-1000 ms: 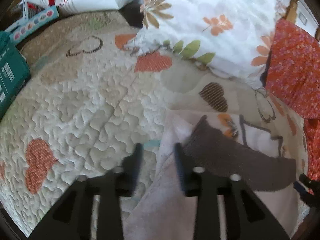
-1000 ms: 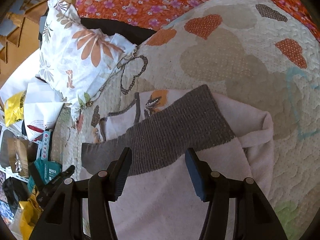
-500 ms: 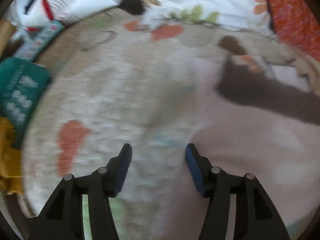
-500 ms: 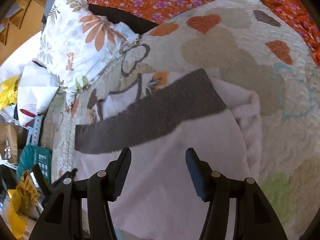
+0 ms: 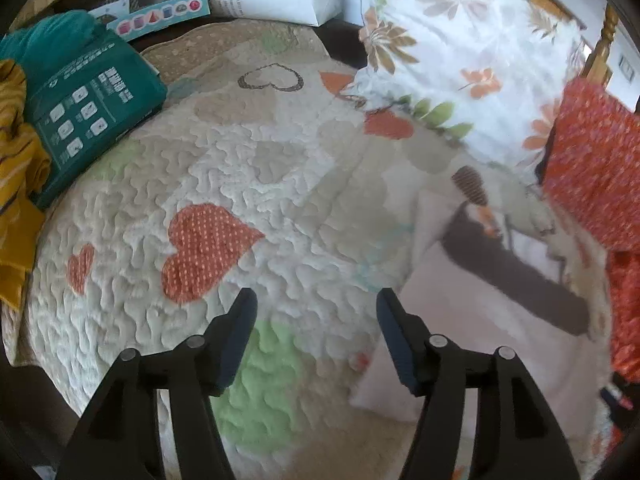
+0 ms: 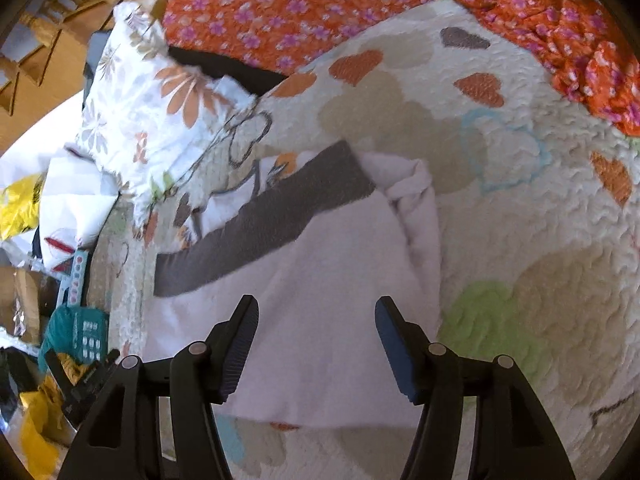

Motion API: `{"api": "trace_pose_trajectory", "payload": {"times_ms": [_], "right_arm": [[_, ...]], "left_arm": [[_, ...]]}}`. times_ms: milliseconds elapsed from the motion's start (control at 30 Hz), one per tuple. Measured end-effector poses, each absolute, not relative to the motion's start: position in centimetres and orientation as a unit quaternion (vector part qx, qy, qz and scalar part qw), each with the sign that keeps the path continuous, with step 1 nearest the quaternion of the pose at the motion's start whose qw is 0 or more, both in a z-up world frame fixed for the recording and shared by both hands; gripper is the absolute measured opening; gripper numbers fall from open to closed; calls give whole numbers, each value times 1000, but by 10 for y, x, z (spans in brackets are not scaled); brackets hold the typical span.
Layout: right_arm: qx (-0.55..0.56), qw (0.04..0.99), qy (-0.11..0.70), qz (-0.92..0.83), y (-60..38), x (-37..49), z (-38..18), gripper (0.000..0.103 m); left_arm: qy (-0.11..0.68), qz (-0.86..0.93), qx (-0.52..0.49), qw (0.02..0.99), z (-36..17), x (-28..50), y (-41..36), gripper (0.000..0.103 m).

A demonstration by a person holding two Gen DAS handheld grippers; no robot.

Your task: Fold small clothes

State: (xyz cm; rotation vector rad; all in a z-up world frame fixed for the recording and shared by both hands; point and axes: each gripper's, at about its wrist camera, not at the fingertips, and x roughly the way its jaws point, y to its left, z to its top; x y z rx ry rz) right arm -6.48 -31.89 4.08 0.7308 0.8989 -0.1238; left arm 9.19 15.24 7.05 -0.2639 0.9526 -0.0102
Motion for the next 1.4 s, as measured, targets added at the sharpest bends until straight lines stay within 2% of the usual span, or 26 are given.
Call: {"api": "trace_pose_trajectory", "payload": {"times_ms": [33,100,233,400,567,700,900,1267,1367,1400], "right_arm": [[342,835,429,-53,-314,-65,40,66],[334,835,436,-41,-301,-62,38,66],[310,844,437,-42,-290,-59,42,66],[302,854,409,-111,-324,-72,48,69],[333,833,413,-156,-370,-93,23,69],[369,822,415,-125,-386,-105,0,69],[420,808,410,-42,-380,-106,-24,69],[393,827,395,-77,-352,-81,-24,71],[407,818,401,-69,-343,-72,-28,68],[400,821,400,-82,-341,-70,-29,59]], "left_arm": [[456,-10,-132,880,71,88,152,69],[460,-21,-136,877,69,81,149,72],[482,-33,-114,868,55,83,137,72],[486,-37,-105,867,50,87,127,72],[490,-59,-117,862,50,91,116,72],[496,-68,-115,858,49,94,101,72],[495,-82,-127,855,51,100,85,72],[502,-81,-130,851,48,108,86,72],[504,-79,-141,848,48,108,94,72],[505,-78,-146,847,49,109,98,72]]}}
